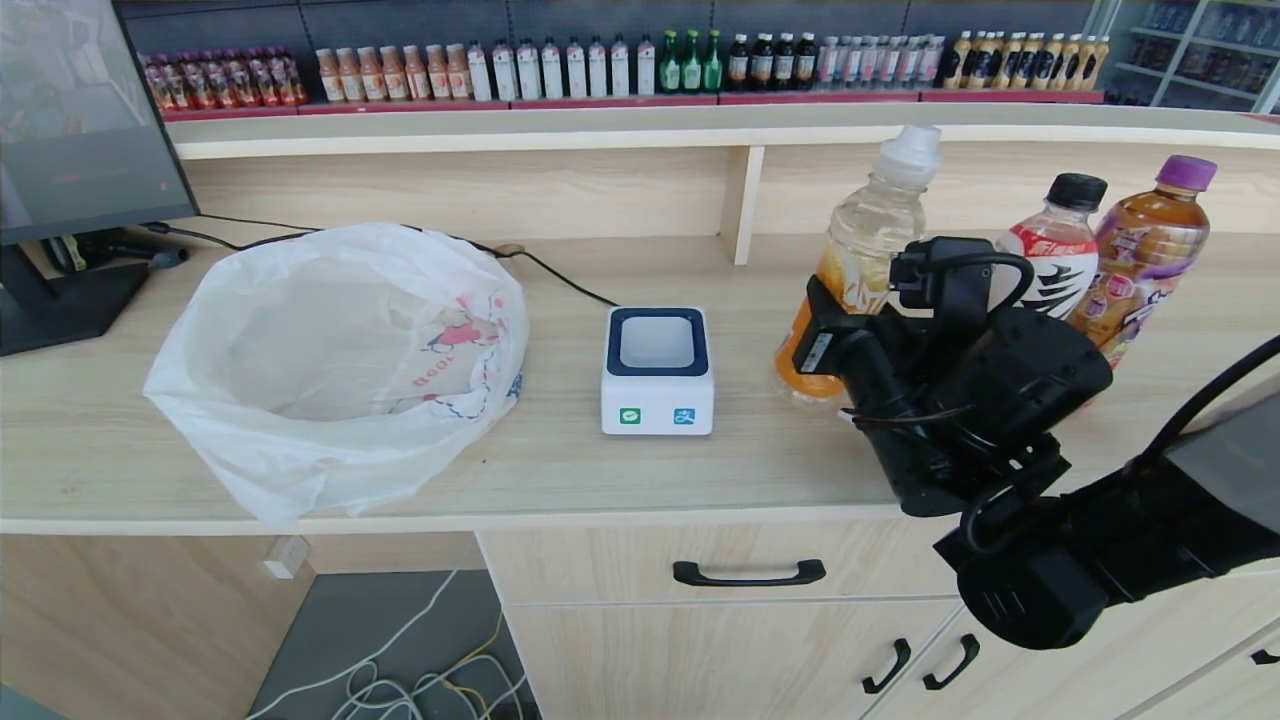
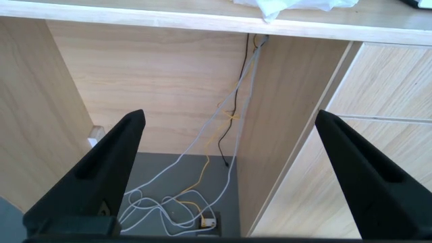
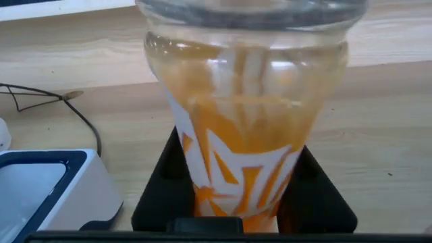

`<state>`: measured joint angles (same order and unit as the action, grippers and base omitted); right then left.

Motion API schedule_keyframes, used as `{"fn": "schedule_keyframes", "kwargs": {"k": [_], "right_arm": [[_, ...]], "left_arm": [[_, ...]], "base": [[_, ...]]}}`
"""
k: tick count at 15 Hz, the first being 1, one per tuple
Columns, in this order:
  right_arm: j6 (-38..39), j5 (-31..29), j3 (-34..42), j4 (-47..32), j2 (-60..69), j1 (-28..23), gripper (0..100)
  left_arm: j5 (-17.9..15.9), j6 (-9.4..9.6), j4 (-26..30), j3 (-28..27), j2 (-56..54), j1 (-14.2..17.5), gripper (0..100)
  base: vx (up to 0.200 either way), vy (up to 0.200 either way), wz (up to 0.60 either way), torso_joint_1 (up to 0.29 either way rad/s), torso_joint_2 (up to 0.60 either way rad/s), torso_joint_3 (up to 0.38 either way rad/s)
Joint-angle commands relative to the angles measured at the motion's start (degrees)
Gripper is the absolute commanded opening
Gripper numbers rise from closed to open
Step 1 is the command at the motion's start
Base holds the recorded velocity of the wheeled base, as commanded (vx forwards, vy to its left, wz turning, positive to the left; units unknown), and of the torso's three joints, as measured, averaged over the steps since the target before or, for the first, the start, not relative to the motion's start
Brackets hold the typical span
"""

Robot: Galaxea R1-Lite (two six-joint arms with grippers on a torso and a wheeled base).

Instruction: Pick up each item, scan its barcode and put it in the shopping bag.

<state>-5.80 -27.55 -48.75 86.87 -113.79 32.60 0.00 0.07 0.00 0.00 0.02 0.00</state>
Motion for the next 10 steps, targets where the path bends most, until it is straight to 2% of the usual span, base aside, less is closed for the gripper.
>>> {"fn": "schedule_keyframes", "kwargs": {"k": [1, 10], "right_arm": [[0.0, 0.0, 0.1, 0.1, 0.8, 0.0, 0], [0.3, 0.0, 2.6, 0.2, 5.2, 0.4, 0]], "left_arm": [[0.0, 0.01, 0.0, 0.0, 0.0, 0.0, 100], [0.0, 0.01, 0.0, 0.0, 0.0, 0.0, 100]], "base": [[0.0, 0.0, 0.0, 0.0, 0.0, 0.0], [0.0, 0.0, 0.0, 0.0, 0.0, 0.0]]}}
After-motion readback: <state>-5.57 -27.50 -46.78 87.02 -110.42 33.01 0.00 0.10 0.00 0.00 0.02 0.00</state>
